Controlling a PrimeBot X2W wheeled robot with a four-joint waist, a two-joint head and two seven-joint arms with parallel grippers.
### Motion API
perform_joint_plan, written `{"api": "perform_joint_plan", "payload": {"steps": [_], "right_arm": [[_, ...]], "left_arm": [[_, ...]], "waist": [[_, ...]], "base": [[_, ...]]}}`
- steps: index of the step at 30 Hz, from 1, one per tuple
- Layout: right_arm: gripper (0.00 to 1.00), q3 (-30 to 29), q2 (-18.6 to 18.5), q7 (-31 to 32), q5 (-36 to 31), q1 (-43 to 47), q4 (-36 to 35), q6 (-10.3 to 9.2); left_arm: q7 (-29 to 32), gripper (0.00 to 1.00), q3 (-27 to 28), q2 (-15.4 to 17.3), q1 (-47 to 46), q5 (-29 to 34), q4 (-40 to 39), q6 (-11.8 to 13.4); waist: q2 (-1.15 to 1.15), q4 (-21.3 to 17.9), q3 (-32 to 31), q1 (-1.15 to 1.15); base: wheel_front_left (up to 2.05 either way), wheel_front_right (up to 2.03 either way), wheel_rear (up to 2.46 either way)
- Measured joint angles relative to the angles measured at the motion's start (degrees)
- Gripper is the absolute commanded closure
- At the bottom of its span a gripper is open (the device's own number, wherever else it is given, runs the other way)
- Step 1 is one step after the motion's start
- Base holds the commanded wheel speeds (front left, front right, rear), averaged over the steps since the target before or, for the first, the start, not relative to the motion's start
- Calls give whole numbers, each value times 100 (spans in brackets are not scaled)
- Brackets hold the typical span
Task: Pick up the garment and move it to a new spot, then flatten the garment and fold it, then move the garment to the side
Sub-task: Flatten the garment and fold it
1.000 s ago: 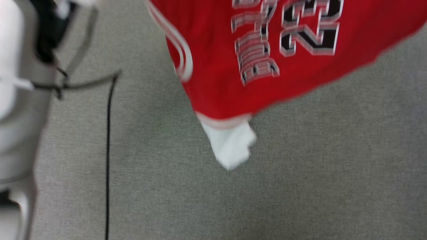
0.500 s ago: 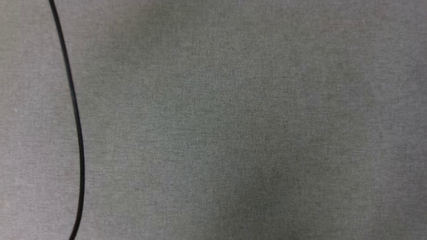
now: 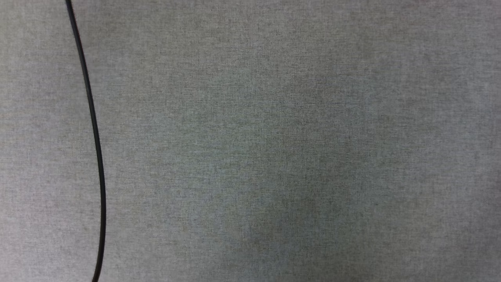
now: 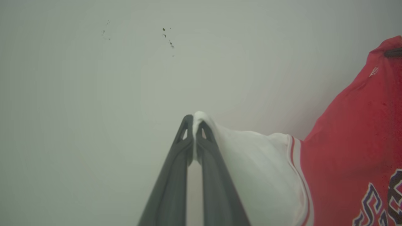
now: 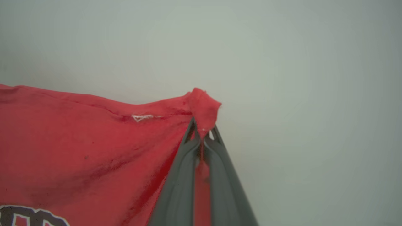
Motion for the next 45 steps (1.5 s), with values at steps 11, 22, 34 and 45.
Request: {"api": "perform_joint_plan", "payload": {"steps": [11, 22, 34, 45], "right_arm": [[100, 761, -120, -590, 966, 1379, 58, 0], [100, 1319, -603, -901, 1737, 3780, -888, 0], [100, 1001, -973, -856, 2036, 6300, -1712, 0], [100, 142, -890, -599, 1904, 8412, -2315, 0]], "left_arm": [[-92, 100, 77, 204, 1812, -258, -816, 90], [-102, 100, 130, 379, 4681, -410, -2317, 730], [-108, 100, 16, 590, 7516, -749, -3183, 1333], [-107, 100, -266, 530, 9155, -1146, -3483, 1634]], "waist": [[0, 51, -288, -1], [0, 129, -1171, -2], [0, 188, -2217, -3], [1, 268, -3099, -3]], "base": [[0, 0, 0], [0, 0, 0], [0, 0, 0], [0, 0, 0]]}}
